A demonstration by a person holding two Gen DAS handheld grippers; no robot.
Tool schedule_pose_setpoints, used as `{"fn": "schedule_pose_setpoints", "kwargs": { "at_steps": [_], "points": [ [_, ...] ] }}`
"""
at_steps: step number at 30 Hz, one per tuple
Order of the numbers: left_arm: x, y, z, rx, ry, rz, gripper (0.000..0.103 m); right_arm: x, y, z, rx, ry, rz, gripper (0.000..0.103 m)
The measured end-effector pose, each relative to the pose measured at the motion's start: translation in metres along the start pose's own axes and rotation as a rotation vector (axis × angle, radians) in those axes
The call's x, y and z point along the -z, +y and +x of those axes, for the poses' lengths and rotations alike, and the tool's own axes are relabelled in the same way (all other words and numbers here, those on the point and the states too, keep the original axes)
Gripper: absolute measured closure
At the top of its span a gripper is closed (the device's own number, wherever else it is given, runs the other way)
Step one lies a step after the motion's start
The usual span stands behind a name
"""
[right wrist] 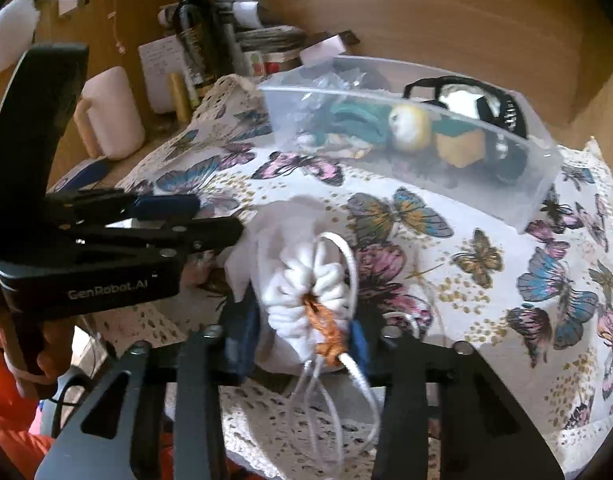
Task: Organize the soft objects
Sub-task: 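Grasp the white drawstring bag with the right tool while the left tool grasps the braided cord, then carry the drawstring bag and cord into the clear box and release both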
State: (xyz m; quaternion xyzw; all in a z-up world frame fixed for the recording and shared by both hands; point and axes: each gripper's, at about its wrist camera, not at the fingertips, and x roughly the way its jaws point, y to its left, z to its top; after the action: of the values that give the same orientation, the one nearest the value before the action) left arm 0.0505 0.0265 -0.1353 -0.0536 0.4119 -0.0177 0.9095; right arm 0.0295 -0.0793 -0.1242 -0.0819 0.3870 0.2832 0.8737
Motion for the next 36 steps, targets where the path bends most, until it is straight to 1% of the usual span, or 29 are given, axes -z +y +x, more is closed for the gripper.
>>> {"fn": "schedule_pose_setpoints", "kwargs": {
  "at_steps": [3,6,8,9,10,15,21,22,23,31,36],
  "points": [
    [0.0,0.002,0.001,0.0,0.001,0.0,0.057,0.0,-0.003,-0.003,0.042,-0.016,0.01,0.077],
    [-0.001,0.0,0.004,-0.017,-0.005,0.013,0.068,0.0,-0.009,-0.007,0.089,-0.032,0.019,0.078],
    [-0.001,0.0,0.005,-0.022,-0.01,0.013,0.084,-0.002,-0.012,-0.01,0.111,-0.045,0.027,0.078],
    [-0.002,0.002,0.006,-0.015,-0.01,0.009,0.09,-0.002,-0.013,-0.011,0.117,-0.05,0.028,0.078],
    [-0.002,0.003,0.006,-0.007,-0.007,0.005,0.099,-0.003,-0.015,-0.013,0.121,-0.054,0.031,0.078],
    [-0.004,0.004,-0.001,0.003,-0.028,0.0,0.099,-0.007,-0.024,-0.02,0.146,-0.082,0.051,0.078],
    [-0.016,-0.004,-0.022,-0.003,-0.104,0.029,0.099,-0.017,-0.032,-0.033,0.169,-0.131,0.07,0.078],
    [-0.021,-0.005,-0.027,-0.003,-0.121,0.033,0.099,-0.019,-0.033,-0.035,0.174,-0.142,0.071,0.078],
    [-0.024,-0.005,-0.029,-0.002,-0.13,0.033,0.099,-0.022,-0.034,-0.038,0.177,-0.152,0.101,0.078],
    [-0.061,-0.006,-0.046,0.004,-0.218,0.025,0.099,-0.049,-0.049,-0.062,0.24,-0.268,0.105,0.078],
    [-0.088,-0.007,-0.052,-0.012,-0.268,0.039,0.099,-0.068,-0.062,-0.074,0.276,-0.332,0.106,0.078]
  ]
}}
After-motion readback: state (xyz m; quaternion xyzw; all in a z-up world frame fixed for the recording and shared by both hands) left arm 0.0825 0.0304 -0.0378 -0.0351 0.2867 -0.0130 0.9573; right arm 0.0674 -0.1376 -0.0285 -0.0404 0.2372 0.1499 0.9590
